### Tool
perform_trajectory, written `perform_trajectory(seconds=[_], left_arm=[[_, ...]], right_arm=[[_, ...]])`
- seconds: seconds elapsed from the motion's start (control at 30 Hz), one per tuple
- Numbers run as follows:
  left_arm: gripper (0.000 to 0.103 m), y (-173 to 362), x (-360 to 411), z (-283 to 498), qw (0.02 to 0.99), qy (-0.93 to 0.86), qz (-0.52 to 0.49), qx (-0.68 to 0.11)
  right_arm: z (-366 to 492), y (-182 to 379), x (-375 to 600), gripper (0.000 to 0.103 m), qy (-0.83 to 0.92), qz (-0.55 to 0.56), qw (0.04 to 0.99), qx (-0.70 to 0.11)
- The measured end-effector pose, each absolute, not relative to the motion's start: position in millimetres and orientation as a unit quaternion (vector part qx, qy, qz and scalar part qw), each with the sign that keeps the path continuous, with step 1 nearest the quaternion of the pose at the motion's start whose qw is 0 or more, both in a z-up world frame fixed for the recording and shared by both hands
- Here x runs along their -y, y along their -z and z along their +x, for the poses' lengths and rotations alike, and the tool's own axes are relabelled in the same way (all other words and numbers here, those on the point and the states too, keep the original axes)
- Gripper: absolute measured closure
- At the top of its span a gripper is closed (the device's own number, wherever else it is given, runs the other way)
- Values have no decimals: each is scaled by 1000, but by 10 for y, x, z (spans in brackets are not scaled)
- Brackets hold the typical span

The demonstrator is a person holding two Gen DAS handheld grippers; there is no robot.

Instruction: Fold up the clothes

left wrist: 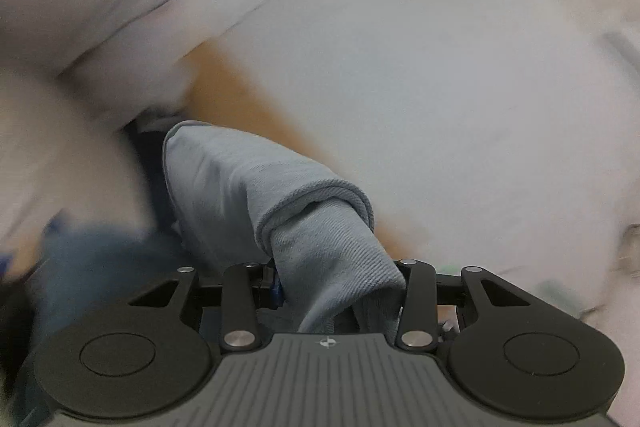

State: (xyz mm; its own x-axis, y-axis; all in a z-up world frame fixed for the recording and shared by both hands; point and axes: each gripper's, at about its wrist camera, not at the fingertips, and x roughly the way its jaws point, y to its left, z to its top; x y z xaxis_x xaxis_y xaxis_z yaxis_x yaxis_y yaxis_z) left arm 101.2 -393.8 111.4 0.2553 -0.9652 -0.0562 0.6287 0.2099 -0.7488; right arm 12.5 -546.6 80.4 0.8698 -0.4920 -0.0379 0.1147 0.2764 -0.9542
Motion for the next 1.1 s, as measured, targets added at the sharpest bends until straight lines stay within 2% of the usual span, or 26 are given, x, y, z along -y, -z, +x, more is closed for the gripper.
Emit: perform_trajectory(seconds=[0.07, 0.17, 0.23, 0.27, 0.3, 0.37, 0.4, 0.43, 0.57, 0.63, 0.7, 0.87, 0.97, 1.1], left_arm=[[63, -758, 3931, 1061, 735, 512, -300, -328], [64, -437, 3843, 1053, 730, 506, -301, -347], [66, -375, 3839, 1062, 730, 496, -300, -361], [66, -352, 3843, 1072, 730, 488, -300, -372], [59, -330, 3849, 1082, 730, 480, -299, -384], [37, -419, 3943, 1086, 735, 456, -289, -411], [20, -412, 3961, 1113, 739, 438, -281, -428], [15, -407, 3979, 1141, 742, 421, -274, -443], [12, -444, 3853, 1204, 716, 404, -292, -489], [0, -518, 3788, 1192, 715, 404, -299, -485], [0, -619, 3697, 1144, 716, 405, -305, -480], [0, -901, 3390, 924, 721, 420, -314, -452], [0, -1033, 3273, 806, 735, 430, -303, -428], [0, -1198, 3067, 599, 773, 431, -275, -377]], right_arm=[[129, -534, 5399, 67, 167, -563, 785, -198], [125, -323, 5313, 64, 162, -559, 787, -204], [146, -265, 5286, 59, 154, -554, 789, -218], [168, -232, 5277, 50, 145, -551, 788, -232], [189, -202, 5265, 35, 131, -550, 785, -251], [208, -153, 5230, 21, 106, -552, 777, -283], [203, -162, 5207, 17, 93, -546, 778, -296], [180, -195, 5174, 16, 81, -539, 782, -302], [31, -472, 4991, 14, 56, -507, 801, -312], [-61, -607, 4883, 7, 36, -494, 808, -320], [-166, -796, 4776, 0, 22, -464, 829, -312], [-384, -1209, 4599, 0, 23, -396, 875, -277], [-189, -1457, 4550, 0, 20, -359, 898, -252], [-728, -1987, 4474, 0, 20, -309, 927, -210]])
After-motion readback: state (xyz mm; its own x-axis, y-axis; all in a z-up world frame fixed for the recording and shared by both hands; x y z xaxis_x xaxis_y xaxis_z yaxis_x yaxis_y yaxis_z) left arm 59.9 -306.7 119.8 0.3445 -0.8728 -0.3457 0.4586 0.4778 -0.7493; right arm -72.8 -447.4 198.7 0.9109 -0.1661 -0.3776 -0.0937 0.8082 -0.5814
